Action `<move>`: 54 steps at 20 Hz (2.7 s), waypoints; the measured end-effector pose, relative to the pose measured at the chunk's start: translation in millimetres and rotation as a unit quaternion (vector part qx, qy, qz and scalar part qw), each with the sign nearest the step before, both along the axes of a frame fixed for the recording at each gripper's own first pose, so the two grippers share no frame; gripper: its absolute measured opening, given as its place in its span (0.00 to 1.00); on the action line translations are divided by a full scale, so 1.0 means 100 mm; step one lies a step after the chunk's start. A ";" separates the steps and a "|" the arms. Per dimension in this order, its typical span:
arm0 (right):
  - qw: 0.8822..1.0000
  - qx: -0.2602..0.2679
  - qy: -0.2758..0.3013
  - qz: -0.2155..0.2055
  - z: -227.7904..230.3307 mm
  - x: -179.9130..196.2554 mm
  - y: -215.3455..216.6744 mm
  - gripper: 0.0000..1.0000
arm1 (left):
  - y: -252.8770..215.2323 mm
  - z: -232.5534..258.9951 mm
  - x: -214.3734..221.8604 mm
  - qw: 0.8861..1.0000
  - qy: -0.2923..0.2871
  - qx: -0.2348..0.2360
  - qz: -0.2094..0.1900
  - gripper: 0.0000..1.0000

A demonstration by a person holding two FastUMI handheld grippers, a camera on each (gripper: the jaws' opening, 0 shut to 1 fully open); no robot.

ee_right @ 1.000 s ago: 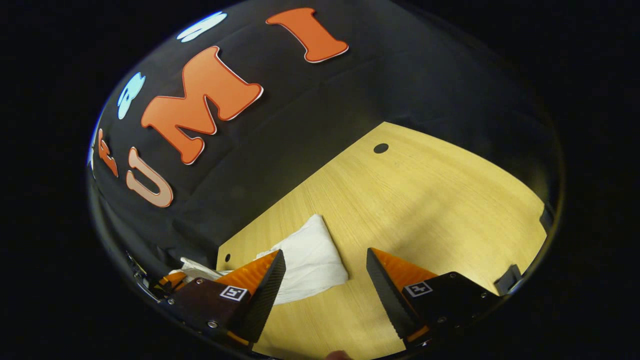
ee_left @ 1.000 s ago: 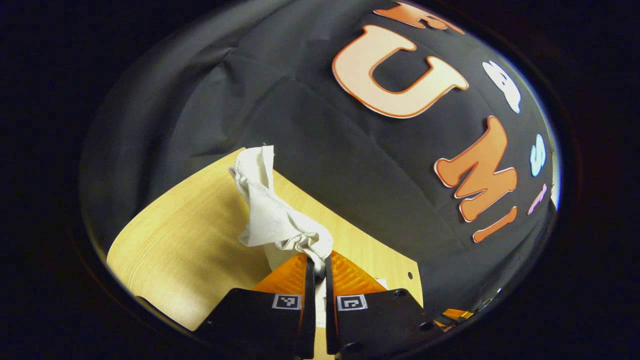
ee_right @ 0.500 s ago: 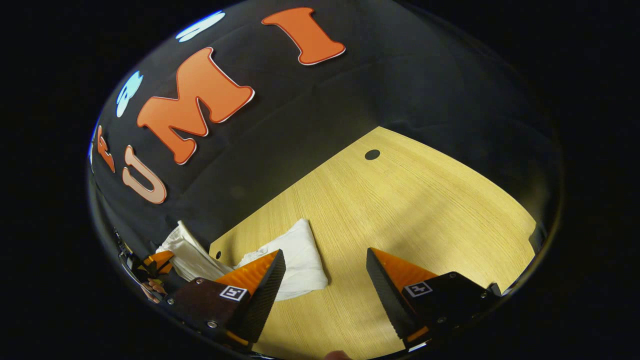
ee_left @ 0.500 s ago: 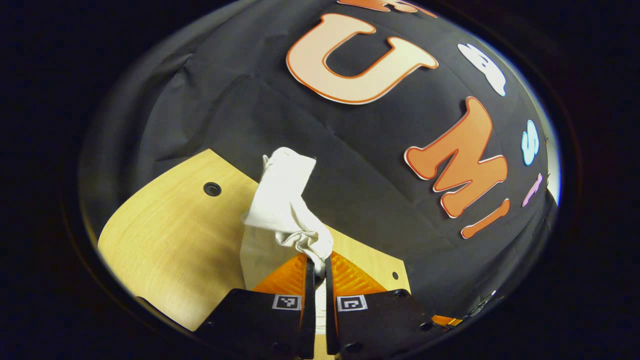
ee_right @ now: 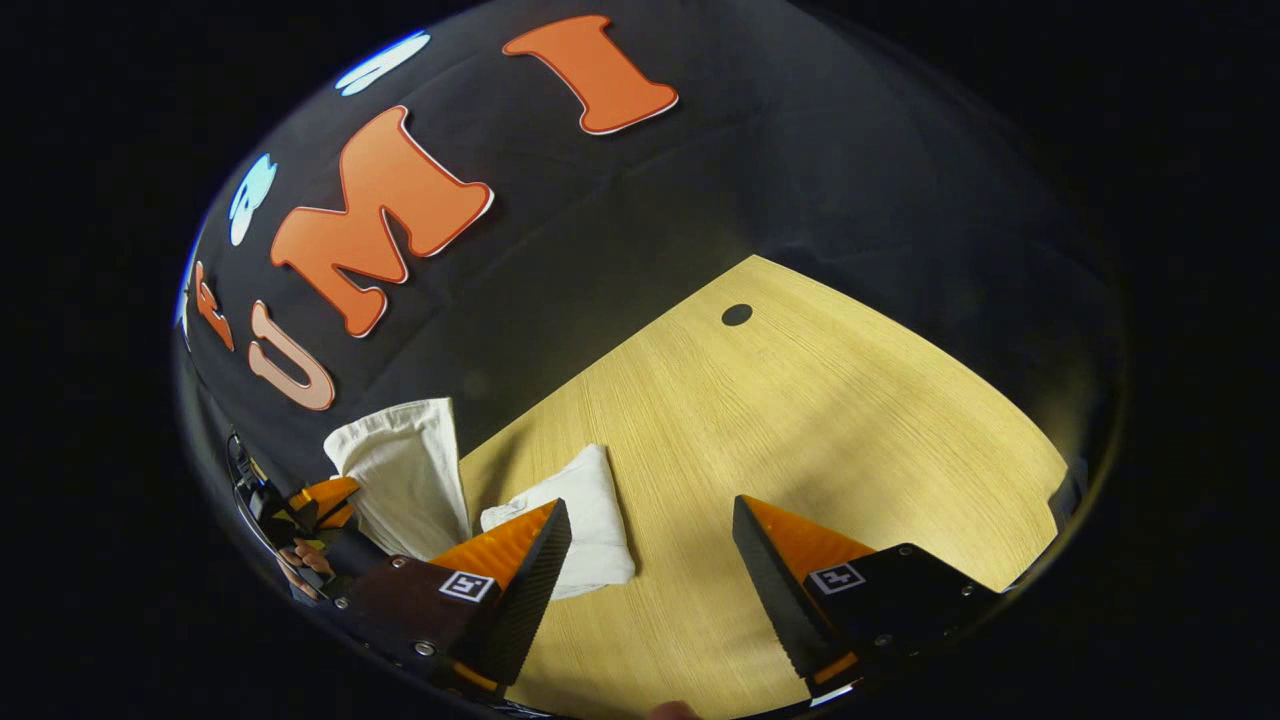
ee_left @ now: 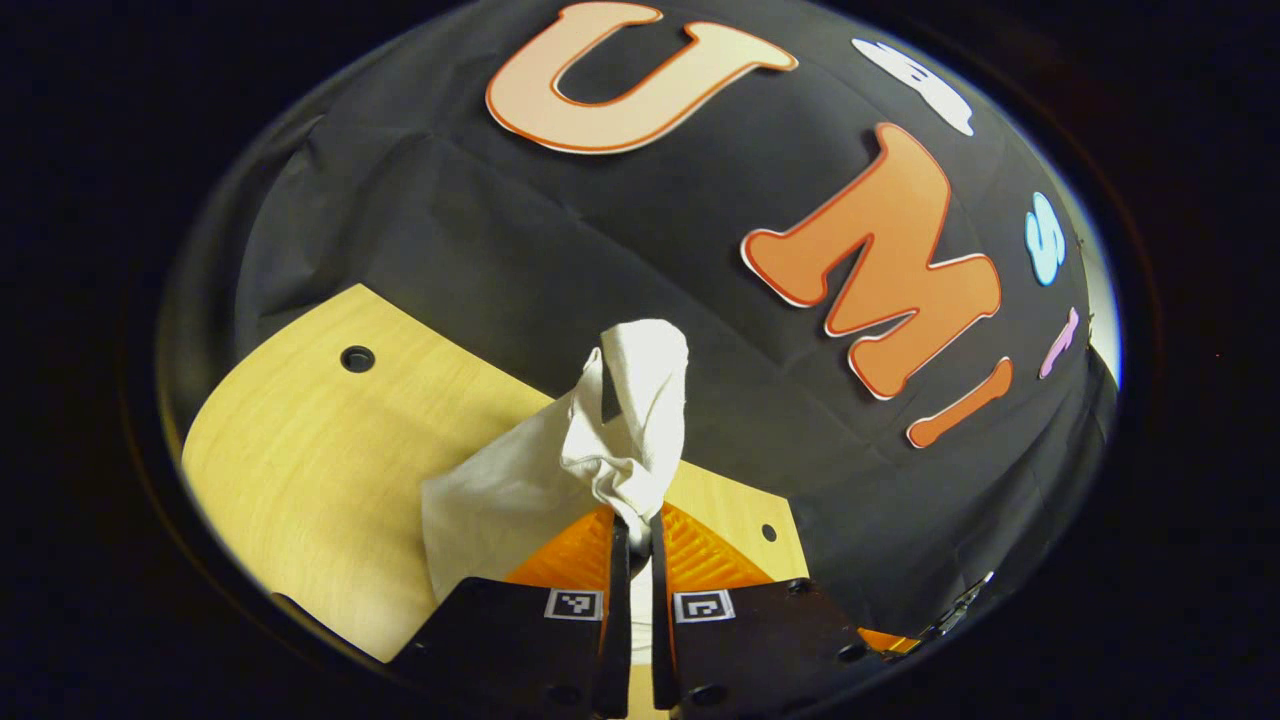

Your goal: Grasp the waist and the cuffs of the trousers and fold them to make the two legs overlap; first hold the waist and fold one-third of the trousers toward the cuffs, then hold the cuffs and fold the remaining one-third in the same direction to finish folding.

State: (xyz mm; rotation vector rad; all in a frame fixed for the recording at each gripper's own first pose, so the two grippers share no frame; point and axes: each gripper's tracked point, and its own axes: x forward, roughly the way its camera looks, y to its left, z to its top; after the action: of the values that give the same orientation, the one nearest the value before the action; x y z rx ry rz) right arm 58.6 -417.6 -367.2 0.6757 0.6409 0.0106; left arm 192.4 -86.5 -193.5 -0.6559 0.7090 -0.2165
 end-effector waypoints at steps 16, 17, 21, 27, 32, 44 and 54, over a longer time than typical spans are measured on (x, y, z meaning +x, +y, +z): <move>0.999 0.018 -0.003 0.032 -0.14 0.06 -0.37 0.98 | -1.67 -0.07 -0.51 0.981 -0.003 0.083 -0.177 0.13; 0.999 0.020 -0.003 0.034 -0.13 0.07 -0.37 0.98 | -1.71 -0.04 -0.59 0.976 -0.010 0.099 -0.195 0.18; 0.998 0.021 -0.012 0.053 -0.08 0.10 -0.29 0.98 | -1.95 0.02 -0.73 0.959 -0.049 0.134 -0.245 0.53; 0.996 0.004 -0.039 0.078 0.11 0.13 -0.11 0.98 | -1.85 0.31 -0.92 0.956 -0.095 0.145 -0.237 0.80; 0.990 -0.064 -0.090 0.092 0.46 0.12 0.03 0.98 | -1.58 0.53 -0.84 0.956 -0.137 0.183 -0.187 0.99; 0.957 -0.144 -0.233 0.097 1.83 -0.29 0.94 0.98 | -0.59 1.42 -1.21 0.922 -0.283 0.259 -0.061 0.98; 0.921 -0.219 -0.316 0.055 2.38 -0.81 1.21 0.98 | -0.09 1.73 -1.84 0.898 -0.339 0.281 -0.030 0.96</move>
State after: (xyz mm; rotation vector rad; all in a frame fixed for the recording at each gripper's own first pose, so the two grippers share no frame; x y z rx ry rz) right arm -22.7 -296.5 -129.1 0.1721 0.0424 0.1785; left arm 7.9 -95.3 -21.0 0.0195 0.0922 -0.2624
